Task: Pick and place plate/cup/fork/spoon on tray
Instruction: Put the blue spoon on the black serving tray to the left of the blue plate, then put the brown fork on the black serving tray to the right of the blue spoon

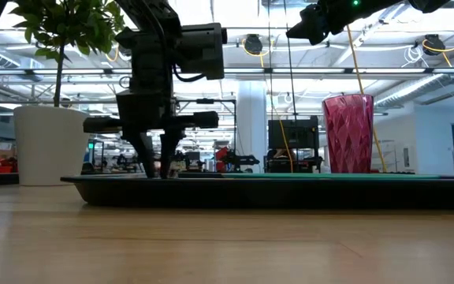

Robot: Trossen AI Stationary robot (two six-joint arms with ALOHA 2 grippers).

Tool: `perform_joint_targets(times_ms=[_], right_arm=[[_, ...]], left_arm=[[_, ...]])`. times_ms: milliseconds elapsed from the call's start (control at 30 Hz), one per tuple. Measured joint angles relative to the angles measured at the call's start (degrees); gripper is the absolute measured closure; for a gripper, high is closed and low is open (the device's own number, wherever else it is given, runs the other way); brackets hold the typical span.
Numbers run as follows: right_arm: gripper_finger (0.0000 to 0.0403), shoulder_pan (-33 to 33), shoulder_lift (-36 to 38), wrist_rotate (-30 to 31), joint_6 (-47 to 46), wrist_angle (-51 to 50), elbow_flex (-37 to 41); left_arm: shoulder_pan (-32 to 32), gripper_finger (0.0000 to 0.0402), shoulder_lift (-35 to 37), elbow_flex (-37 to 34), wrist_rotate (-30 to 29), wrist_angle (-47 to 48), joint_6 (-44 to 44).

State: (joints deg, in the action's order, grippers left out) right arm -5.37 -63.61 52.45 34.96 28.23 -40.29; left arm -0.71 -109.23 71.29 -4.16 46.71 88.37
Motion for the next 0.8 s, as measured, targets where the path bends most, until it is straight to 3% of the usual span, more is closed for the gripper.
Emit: perform_joint_targets(times_ms=[233,467,600,800], right_arm=[[0.0326,0.0,0.0,0.0,0.0,0.0,0.0],[0.0326,0.0,0.0,0.0,0.3,-0.2,0.0],[0.0325,0.0,0.0,0.1,0.3,-0.3,0.0],[0.0326,0.0,0.0,0.1,2.9,-0.1,0.0]], left_arm=[[0.0,0.0267,0.0,0.0,-0.2,-0.4,-0.4],[-1.4,0.0244,1.1,1.5,-9.5,-0.8,-2.3],[-3.5,0.0243,1.7,3.3,-10.9,-0.3,-8.5],[-8.5,0.0243,3.3,7.1,-19.7,5.6,-26.5]])
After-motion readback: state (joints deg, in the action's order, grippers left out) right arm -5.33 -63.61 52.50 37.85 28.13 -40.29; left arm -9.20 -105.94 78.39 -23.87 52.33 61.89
